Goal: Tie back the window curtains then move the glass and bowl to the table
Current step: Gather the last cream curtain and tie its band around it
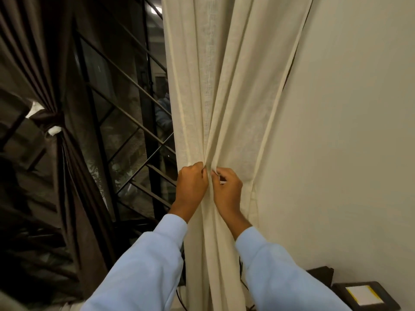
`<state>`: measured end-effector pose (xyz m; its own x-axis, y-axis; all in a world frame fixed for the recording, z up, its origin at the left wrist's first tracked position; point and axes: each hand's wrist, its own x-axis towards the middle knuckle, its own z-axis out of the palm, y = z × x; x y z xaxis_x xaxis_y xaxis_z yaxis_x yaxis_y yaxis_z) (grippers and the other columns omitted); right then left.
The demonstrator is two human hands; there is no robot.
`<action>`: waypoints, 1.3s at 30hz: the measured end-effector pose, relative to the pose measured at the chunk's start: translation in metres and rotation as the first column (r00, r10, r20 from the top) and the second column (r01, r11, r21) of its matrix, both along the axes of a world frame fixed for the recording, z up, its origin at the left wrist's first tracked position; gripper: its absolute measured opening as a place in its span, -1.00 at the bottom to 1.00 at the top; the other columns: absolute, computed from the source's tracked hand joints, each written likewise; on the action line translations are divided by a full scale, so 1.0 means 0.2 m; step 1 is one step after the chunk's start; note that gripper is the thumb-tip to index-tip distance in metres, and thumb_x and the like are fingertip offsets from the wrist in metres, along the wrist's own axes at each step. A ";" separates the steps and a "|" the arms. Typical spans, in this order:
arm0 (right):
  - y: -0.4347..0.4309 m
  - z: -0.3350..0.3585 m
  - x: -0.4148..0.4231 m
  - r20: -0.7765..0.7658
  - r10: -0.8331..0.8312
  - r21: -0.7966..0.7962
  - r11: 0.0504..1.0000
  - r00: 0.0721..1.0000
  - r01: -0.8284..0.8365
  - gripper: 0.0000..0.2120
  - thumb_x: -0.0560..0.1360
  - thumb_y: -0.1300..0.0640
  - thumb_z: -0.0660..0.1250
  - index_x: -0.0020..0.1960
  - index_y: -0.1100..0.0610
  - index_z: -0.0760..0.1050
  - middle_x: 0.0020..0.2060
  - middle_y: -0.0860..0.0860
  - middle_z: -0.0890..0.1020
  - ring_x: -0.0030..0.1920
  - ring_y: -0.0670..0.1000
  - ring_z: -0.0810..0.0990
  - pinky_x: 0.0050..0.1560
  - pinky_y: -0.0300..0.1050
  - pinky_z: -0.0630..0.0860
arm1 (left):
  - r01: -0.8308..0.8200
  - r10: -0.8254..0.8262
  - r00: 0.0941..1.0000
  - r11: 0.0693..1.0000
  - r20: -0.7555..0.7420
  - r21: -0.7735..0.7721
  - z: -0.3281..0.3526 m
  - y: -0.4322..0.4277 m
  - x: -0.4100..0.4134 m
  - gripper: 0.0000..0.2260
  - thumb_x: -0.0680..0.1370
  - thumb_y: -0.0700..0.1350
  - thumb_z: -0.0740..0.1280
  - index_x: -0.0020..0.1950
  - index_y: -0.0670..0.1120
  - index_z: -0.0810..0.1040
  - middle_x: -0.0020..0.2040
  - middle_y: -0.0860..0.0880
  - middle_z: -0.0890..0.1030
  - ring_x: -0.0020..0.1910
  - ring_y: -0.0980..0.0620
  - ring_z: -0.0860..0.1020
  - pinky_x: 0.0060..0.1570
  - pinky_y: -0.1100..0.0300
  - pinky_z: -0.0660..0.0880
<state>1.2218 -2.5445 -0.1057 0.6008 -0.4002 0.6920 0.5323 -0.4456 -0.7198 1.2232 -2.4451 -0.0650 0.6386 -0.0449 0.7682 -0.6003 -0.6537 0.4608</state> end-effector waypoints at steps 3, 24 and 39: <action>0.08 0.00 0.02 -0.034 0.011 -0.005 1.000 0.999 -0.011 -0.88 0.58 0.27 0.32 0.03 0.22 0.64 -0.13 -0.08 0.59 -0.12 -0.27 0.55 -0.07 -0.45 0.46 | 0.045 -0.045 0.999 0.998 0.003 -0.043 0.00 0.02 0.00 -0.79 0.55 -0.26 0.31 -0.29 -0.23 0.56 -0.40 -0.12 0.57 -0.47 0.03 0.48 -0.42 0.21 0.46; 0.06 -0.17 -0.03 -0.154 0.239 0.002 0.970 0.959 -0.242 -0.74 0.46 0.43 0.38 0.07 0.21 0.67 -0.10 0.02 0.64 -0.14 -0.19 0.58 -0.10 -0.43 0.47 | -0.068 0.063 0.977 0.997 -0.203 -0.021 -0.07 0.00 0.00 -0.78 0.55 -0.23 0.28 -0.30 -0.21 0.43 -0.37 -0.10 0.46 -0.37 -0.05 0.48 -0.33 0.08 0.50; 0.02 -0.33 -0.11 -0.203 0.266 0.242 0.946 0.943 -0.215 -0.76 0.49 0.45 0.33 0.08 0.24 0.64 -0.15 0.01 0.69 -0.16 -0.16 0.67 -0.13 -0.28 0.59 | -0.127 0.130 0.942 0.991 -0.311 0.031 -0.26 -0.07 -0.04 -0.75 0.61 -0.17 0.21 -0.24 -0.20 0.50 -0.31 -0.06 0.52 -0.37 0.06 0.46 -0.33 0.26 0.41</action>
<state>1.1992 -2.5398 -0.1711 0.8293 -0.3469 0.4381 0.4131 -0.1474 -0.8987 1.2158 -2.4597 -0.1177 0.8467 0.0461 0.5300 -0.3387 -0.7215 0.6039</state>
